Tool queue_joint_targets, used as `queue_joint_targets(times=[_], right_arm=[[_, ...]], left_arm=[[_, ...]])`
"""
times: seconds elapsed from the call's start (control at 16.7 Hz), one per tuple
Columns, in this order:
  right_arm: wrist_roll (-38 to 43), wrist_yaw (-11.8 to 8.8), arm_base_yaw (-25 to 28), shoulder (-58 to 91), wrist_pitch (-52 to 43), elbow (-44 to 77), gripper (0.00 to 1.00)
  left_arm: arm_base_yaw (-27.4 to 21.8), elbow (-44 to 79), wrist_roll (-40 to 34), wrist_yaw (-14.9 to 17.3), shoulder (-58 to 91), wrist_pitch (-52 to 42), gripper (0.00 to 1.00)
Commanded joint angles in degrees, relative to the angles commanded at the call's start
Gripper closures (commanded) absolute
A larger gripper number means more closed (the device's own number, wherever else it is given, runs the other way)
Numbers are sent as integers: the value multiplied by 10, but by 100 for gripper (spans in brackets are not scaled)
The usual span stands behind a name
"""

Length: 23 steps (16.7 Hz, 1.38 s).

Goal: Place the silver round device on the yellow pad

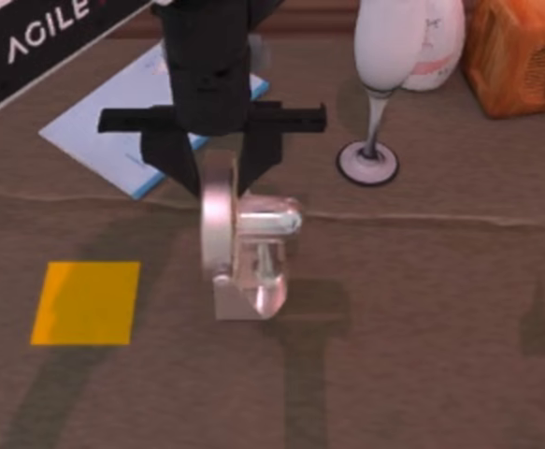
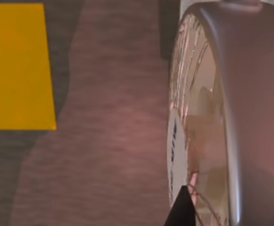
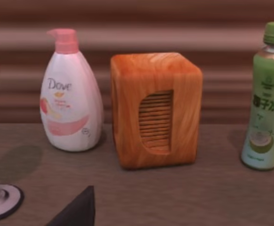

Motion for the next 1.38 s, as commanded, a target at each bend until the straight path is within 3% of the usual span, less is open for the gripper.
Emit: queue_joint_targets(times=[0.24, 0.66, 0.84, 1.08, 1.38], right_arm=[[0, 0, 0, 0, 0, 0, 0], [0, 0, 0, 0, 0, 0, 0], [0, 0, 0, 0, 0, 0, 0], [0, 0, 0, 0, 0, 0, 0], [0, 0, 0, 0, 0, 0, 0]], left_arm=[[42, -57, -135, 0, -39, 11, 100], [147, -201, -494, 2, -154, 52, 100], [188, -263, -613, 2, -198, 68, 100], [218, -310, -687, 2, -230, 78, 100], [216, -310, -689, 2, -228, 78, 100]])
